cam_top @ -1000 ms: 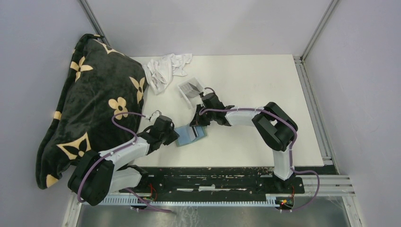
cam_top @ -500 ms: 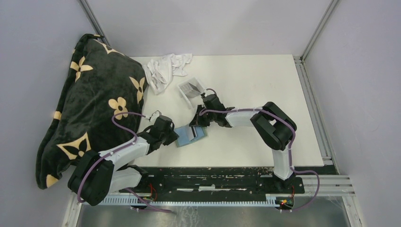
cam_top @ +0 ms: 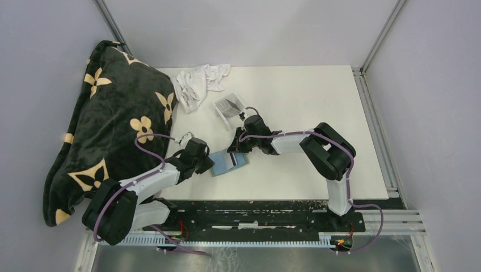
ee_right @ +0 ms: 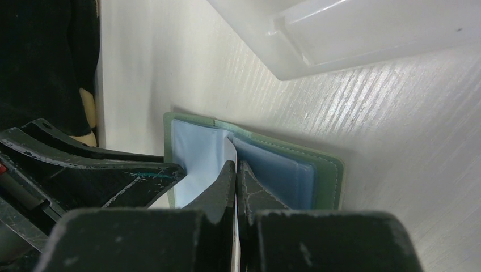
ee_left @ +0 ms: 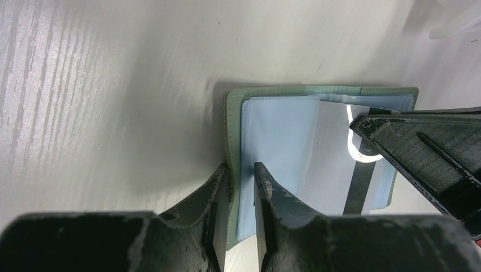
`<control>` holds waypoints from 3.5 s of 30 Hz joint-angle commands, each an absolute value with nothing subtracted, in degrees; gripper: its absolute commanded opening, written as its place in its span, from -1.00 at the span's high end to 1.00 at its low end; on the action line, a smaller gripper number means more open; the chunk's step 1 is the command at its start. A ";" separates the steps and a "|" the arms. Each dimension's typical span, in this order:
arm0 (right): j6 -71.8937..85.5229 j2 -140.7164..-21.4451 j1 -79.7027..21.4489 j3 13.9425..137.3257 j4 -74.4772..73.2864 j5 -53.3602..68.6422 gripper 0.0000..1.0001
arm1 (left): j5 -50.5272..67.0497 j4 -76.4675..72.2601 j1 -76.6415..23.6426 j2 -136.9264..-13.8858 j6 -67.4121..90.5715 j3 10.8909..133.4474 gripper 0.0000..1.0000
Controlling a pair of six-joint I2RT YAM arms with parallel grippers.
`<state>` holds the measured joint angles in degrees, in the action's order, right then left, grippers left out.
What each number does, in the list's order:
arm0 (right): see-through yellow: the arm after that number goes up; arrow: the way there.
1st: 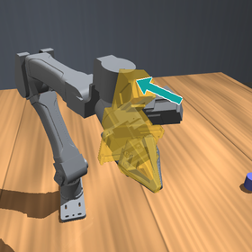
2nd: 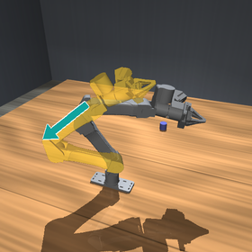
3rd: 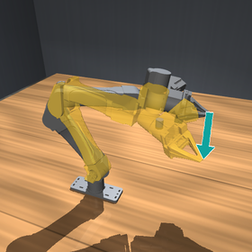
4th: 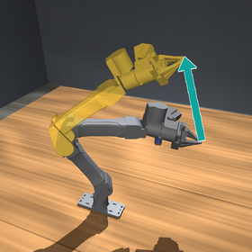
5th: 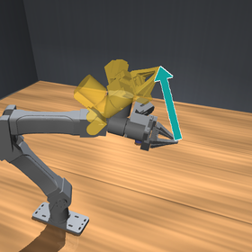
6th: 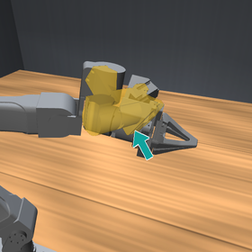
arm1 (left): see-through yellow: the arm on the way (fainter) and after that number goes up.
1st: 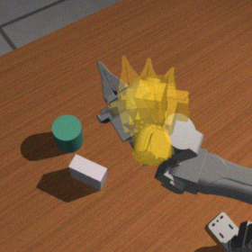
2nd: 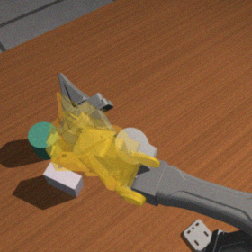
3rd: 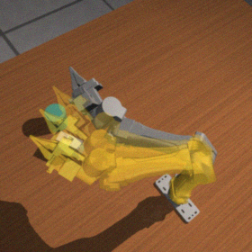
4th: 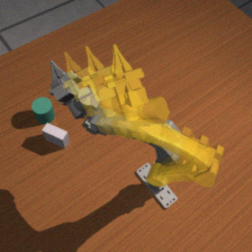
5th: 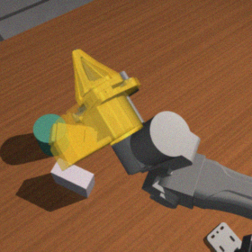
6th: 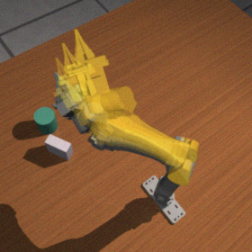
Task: Put the credit cards into the card holder
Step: Insert the credit card into the card holder.
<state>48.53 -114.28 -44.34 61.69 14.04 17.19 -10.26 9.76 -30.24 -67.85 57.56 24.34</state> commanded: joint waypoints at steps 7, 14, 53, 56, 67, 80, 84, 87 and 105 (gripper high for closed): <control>43.57 -114.92 -46.81 58.45 15.08 13.60 0.98 | -8.89 12.96 -30.08 -69.66 56.02 23.63 0.44; 43.20 -115.86 -47.94 58.44 16.38 12.44 0.98 | -8.53 14.26 -30.13 -69.76 55.55 23.68 0.43; 45.14 -118.39 -51.58 53.58 19.51 11.10 0.98 | -9.49 21.91 -30.13 -67.92 58.21 25.17 0.33; 45.18 -118.10 -51.65 52.53 20.06 11.25 0.98 | -9.59 21.66 -30.10 -69.00 58.11 25.47 0.33; 45.25 -118.27 -51.68 51.92 20.93 12.62 0.98 | -9.53 19.40 -29.98 -74.57 56.24 27.71 0.34; 45.78 -117.36 -51.59 51.67 19.19 11.86 0.98 | -7.92 19.74 -29.87 -78.54 55.04 28.83 0.38; 46.22 -117.13 -51.59 50.89 20.13 13.22 0.98 | -8.85 21.71 -29.91 -78.06 54.40 28.80 0.43; 45.93 -117.93 -51.59 51.70 20.21 13.90 0.98 | -9.08 23.57 -30.03 -78.29 54.63 29.98 0.45; 44.37 -121.70 -51.59 58.45 14.25 15.07 0.98 | -9.72 29.17 -30.06 -73.91 56.91 31.82 0.58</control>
<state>48.10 -118.58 -49.58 59.88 26.50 15.35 -9.93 23.22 -29.69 -73.38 56.47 32.97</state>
